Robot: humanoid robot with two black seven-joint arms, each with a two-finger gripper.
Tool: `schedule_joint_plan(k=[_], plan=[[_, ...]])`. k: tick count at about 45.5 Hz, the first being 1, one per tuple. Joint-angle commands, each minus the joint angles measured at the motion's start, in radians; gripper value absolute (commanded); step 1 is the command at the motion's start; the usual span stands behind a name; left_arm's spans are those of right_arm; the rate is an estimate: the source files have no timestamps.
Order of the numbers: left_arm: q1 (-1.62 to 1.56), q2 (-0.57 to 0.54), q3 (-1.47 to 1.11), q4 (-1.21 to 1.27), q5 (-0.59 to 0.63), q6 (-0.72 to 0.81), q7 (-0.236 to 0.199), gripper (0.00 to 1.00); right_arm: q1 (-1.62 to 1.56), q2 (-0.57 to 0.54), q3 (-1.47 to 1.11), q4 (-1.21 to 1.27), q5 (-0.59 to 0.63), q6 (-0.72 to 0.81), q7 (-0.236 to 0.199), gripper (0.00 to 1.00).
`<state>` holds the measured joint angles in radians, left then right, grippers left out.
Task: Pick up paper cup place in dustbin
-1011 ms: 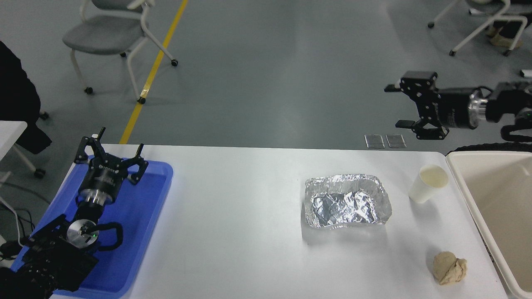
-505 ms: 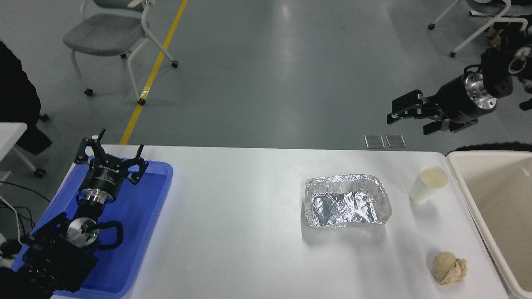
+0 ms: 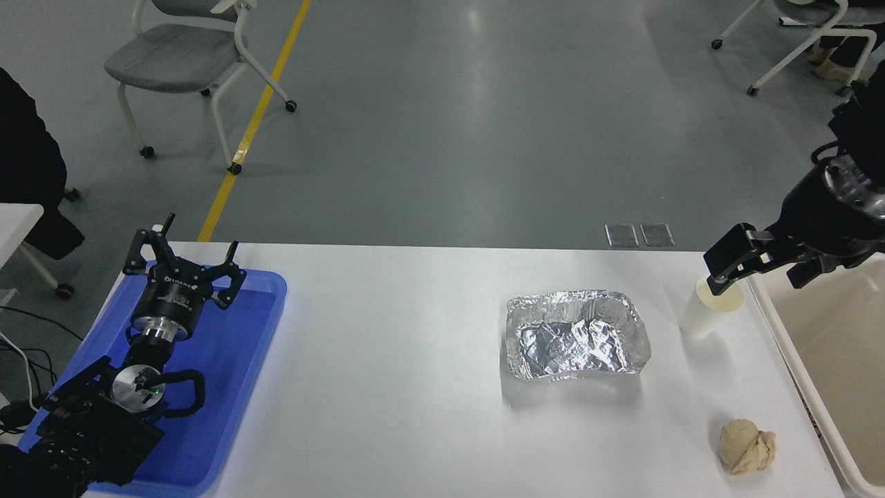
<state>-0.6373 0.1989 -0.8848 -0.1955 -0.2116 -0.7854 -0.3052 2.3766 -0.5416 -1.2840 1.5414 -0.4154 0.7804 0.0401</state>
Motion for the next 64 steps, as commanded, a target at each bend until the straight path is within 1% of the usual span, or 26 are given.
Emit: schedule_joint_plan(k=[1, 14, 17, 20, 25, 34, 41, 44, 50, 58, 64], plan=[[0.001, -0.001, 0.0, -0.002, 0.0, 0.0, 0.0, 1.0, 0.102, 0.068, -0.063, 0.095, 0.125, 0.005, 0.0, 1.0], [-0.001, -0.001, 0.0, 0.001, 0.0, 0.0, 0.0, 1.0, 0.095, 0.06, -0.058, 0.083, 0.113, 0.005, -0.002, 1.0], [0.001, -0.001, 0.0, 0.001, 0.0, 0.0, 0.0, 1.0, 0.046, 0.058, -0.054, 0.042, 0.089, 0.005, -0.002, 1.0], [-0.001, -0.001, 0.0, 0.001, 0.0, 0.0, 0.0, 1.0, -0.023, 0.051, -0.043, -0.027, 0.026, 0.005, -0.002, 1.0], [-0.001, -0.001, 0.0, 0.001, 0.0, 0.0, 0.0, 1.0, -0.163, 0.038, 0.003, -0.148, -0.054, -0.065, 0.0, 1.0], [-0.001, -0.001, 0.0, 0.001, 0.0, 0.0, 0.0, 1.0, -0.451, 0.022, 0.121, -0.4, -0.117, -0.197, 0.0, 1.0], [-0.001, -0.001, 0.001, 0.001, 0.0, 0.0, 0.0, 1.0, -0.684, 0.02, 0.23, -0.589, -0.226, -0.311, 0.003, 1.0], [-0.001, -0.001, 0.001, 0.001, 0.0, 0.0, 0.0, 1.0, -0.784, 0.02, 0.304, -0.658, -0.256, -0.332, 0.003, 1.0], [-0.001, -0.001, 0.001, 0.001, 0.0, 0.0, 0.0, 1.0, -0.939, 0.019, 0.406, -0.762, -0.287, -0.372, 0.003, 1.0], [-0.001, -0.001, 0.0, 0.001, 0.0, 0.0, 0.0, 1.0, -1.097, 0.023, 0.456, -0.857, -0.296, -0.542, 0.001, 1.0], [-0.001, -0.001, 0.0, 0.001, 0.0, 0.0, 0.0, 1.0, -1.165, 0.031, 0.469, -0.912, -0.298, -0.608, 0.0, 1.0]])
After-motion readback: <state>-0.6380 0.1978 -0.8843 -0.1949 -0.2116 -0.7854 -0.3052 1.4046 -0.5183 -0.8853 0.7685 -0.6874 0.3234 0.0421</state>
